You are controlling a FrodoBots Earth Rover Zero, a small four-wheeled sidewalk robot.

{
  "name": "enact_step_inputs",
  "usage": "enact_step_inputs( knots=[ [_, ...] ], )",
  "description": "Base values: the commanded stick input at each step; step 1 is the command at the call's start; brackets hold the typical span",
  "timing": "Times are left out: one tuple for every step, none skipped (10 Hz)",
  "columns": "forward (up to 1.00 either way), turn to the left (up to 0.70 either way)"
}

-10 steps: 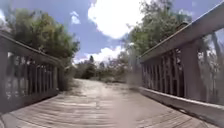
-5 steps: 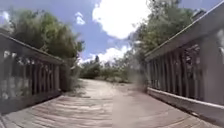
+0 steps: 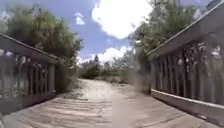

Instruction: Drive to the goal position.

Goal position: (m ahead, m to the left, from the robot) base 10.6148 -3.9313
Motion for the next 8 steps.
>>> enact_step_inputs(
  knots=[
    [0.45, 0.27],
    [0.45, 0.27],
    [0.45, 0.27],
    [0.45, 0.22],
    [0.45, 0.0],
    [0.45, 0.0],
    [0.45, 0.0],
    [0.45, 0.0]
  ],
)
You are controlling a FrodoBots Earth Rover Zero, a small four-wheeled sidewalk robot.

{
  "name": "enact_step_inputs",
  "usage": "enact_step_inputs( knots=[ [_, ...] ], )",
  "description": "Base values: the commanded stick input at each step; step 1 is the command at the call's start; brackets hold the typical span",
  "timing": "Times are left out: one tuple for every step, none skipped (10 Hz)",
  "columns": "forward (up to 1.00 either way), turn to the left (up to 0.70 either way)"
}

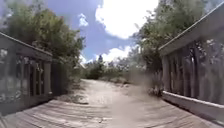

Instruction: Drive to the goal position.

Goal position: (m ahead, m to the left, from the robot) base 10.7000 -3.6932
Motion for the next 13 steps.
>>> enact_step_inputs(
  knots=[
    [0.45, 0.0],
    [0.45, 0.0],
    [0.45, 0.0],
    [0.45, 0.0],
    [0.45, 0.0],
    [0.45, 0.0],
    [0.45, 0.0],
    [0.45, 0.0],
    [0.45, 0.21],
    [0.45, 0.27],
    [0.45, 0.27],
    [0.45, 0.27],
    [0.45, 0.27]
  ],
)
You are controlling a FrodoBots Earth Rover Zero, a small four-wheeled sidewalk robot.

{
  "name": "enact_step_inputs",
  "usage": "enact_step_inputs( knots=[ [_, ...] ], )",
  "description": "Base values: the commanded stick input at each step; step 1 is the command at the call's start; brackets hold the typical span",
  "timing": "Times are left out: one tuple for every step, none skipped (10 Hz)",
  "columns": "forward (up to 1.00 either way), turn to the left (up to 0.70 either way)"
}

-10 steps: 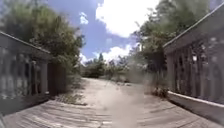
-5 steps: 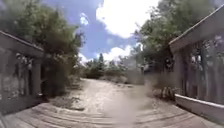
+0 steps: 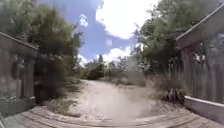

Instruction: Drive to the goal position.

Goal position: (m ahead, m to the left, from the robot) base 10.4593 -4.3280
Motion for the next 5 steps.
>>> enact_step_inputs(
  knots=[
    [0.45, 0.27],
    [0.45, 0.27],
    [0.45, 0.1],
    [0.45, 0.0],
    [0.45, 0.0]
  ],
)
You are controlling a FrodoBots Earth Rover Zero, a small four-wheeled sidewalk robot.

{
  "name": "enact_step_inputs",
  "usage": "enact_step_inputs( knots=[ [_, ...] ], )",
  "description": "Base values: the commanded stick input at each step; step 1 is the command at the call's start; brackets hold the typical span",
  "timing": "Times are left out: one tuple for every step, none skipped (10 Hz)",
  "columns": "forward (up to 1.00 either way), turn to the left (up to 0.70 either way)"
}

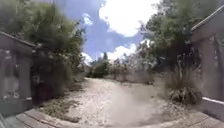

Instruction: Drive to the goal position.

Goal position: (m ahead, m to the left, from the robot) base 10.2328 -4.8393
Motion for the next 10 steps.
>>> enact_step_inputs(
  knots=[
    [0.45, 0.0],
    [0.45, 0.0],
    [0.45, 0.0],
    [0.45, 0.0],
    [0.45, 0.0],
    [0.45, 0.0],
    [0.45, 0.0],
    [0.45, 0.0],
    [0.45, 0.0],
    [0.45, 0.0]
  ],
)
